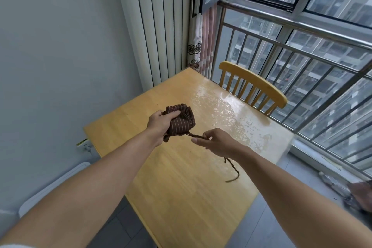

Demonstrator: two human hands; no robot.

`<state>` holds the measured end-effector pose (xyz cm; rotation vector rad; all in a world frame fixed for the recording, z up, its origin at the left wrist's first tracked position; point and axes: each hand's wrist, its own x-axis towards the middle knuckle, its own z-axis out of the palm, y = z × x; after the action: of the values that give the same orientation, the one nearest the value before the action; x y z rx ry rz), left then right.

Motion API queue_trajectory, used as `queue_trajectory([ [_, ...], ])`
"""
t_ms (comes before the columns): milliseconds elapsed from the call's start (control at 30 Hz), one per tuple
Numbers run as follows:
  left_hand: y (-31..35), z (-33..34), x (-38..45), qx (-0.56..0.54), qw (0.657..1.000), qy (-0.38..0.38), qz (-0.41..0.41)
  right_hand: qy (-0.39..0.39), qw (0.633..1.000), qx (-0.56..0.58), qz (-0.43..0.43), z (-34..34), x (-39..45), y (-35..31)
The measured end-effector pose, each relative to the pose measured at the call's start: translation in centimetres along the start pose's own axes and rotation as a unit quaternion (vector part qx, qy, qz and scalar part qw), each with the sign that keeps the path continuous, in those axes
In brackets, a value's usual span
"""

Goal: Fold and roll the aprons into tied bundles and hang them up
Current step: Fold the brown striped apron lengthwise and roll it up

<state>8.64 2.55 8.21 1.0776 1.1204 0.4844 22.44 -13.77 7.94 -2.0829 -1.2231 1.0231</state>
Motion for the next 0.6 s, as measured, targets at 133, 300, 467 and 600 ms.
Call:
queue_trajectory([
  [133,-0.2,-0.1,-0.5,0.086,0.996,-0.015,0.03,0.031,0.973,-0.173,-0.152,-0.6,-0.9,-2.2],
  [300,0.3,-0.4,-1.7,0.204,0.966,-0.144,0.063,0.03,0.961,-0.216,-0.17,-3.9,-0.9,-5.8],
  [467,2.0,-1.2,-3.2,0.234,0.919,-0.312,0.063,0.042,0.977,-0.145,-0.15,-7.0,0.0,-6.3],
  [600,3.3,-1.9,-3.8,0.153,0.902,-0.401,0.041,0.027,0.99,0.02,-0.136,-6.3,0.8,-4.9],
])
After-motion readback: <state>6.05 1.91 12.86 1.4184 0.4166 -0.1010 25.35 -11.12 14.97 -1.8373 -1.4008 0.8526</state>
